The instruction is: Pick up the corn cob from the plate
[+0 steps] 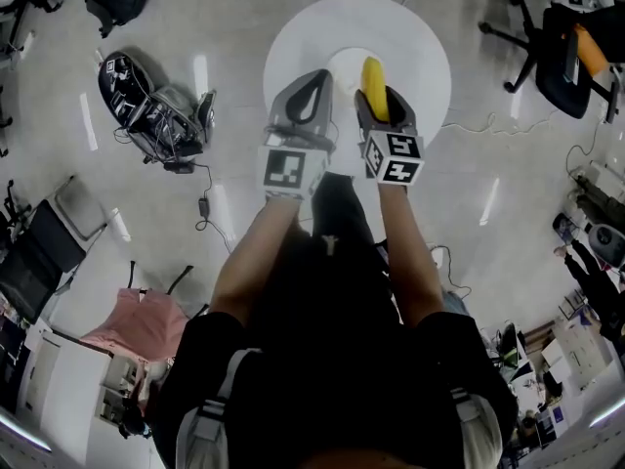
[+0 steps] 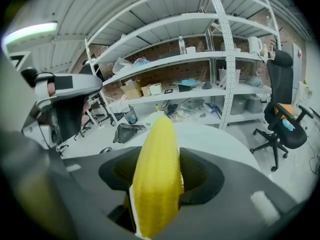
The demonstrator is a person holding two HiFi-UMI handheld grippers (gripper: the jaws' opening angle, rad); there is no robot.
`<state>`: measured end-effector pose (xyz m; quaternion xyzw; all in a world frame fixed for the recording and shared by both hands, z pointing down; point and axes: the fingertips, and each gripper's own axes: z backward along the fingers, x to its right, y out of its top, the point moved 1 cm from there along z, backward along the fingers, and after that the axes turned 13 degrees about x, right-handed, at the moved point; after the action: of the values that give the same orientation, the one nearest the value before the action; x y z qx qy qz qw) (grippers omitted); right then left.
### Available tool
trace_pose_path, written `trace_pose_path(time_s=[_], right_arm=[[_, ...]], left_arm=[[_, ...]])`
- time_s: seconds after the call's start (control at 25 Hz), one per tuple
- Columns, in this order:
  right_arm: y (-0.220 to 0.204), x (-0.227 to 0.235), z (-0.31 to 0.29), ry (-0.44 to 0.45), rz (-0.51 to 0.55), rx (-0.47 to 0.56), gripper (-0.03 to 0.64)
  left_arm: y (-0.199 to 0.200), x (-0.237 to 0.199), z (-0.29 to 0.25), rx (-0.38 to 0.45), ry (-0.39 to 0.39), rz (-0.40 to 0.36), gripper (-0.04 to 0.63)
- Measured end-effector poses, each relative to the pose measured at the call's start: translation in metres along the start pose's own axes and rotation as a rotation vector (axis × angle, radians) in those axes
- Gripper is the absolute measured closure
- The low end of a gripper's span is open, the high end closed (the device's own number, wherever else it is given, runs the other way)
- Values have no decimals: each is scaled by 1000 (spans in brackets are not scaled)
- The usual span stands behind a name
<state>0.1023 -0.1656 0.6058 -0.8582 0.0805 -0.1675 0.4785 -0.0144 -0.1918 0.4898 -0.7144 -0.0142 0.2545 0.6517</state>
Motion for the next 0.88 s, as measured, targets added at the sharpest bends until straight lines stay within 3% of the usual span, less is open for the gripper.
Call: trace_pose_path(time_s=[0.88], right_arm=[[44, -29, 58, -56, 7, 110, 373]], left_arm=[[47, 23, 49, 62, -86, -58, 595]])
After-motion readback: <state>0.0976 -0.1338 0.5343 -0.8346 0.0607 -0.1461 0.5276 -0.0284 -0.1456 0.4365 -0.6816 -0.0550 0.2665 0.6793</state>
